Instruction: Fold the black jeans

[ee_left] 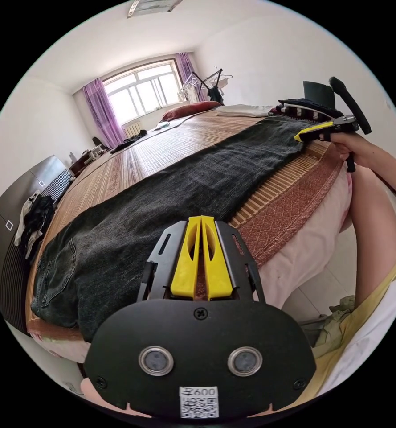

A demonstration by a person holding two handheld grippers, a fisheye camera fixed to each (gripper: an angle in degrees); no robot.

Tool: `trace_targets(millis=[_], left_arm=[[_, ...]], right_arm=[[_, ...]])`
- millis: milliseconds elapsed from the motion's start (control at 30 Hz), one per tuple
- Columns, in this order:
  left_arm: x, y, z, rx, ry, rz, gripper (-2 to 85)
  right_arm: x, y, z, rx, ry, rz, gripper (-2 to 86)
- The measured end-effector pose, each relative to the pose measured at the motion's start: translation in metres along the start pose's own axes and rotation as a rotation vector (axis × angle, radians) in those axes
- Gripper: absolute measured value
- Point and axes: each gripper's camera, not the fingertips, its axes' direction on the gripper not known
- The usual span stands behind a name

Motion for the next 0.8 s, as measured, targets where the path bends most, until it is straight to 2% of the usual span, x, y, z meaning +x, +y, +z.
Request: trace_targets(millis=[167, 267, 367, 433, 500, 700, 800], left_arm=[[0.030, 0.031, -0.003, 0.019, -0.144, -0.035, 3.4], [0.046, 0.084, -0.038, 0.115, -0.319, -0.157, 8.4], [0.035, 0.139, -0.056, 0.077, -0.458, -0.321, 10.4], [0.005, 0.175, -0.055, 0.009, -0.462, -0.465, 10.7], [-0.016, 0.192, -0.048, -0.020, -0.424, -0.521, 10.4], [-0.021, 0.192, -0.019, -0.004, -0.400, -0.415, 6.8], [-0.019, 0.189, -0.001, -0.036, -0.412, -0.467, 3.9]], right_arm=[[-0.006, 0.012, -0.017, 0.058, -0.096, 0.070, -0.9], [-0.020, 0.014, -0.023, 0.064, -0.078, 0.066, -0.9], [-0.039, 0.012, -0.029, 0.066, -0.025, 0.037, -0.9], [-0.048, 0.012, -0.034, 0.070, -0.009, 0.027, -0.9], [-0.054, 0.009, -0.038, 0.070, -0.006, 0.026, -0.9], [-0.080, -0.001, -0.054, 0.079, 0.064, -0.008, -0.9], [-0.101, -0.007, -0.060, 0.085, 0.161, -0.062, -0.8]])
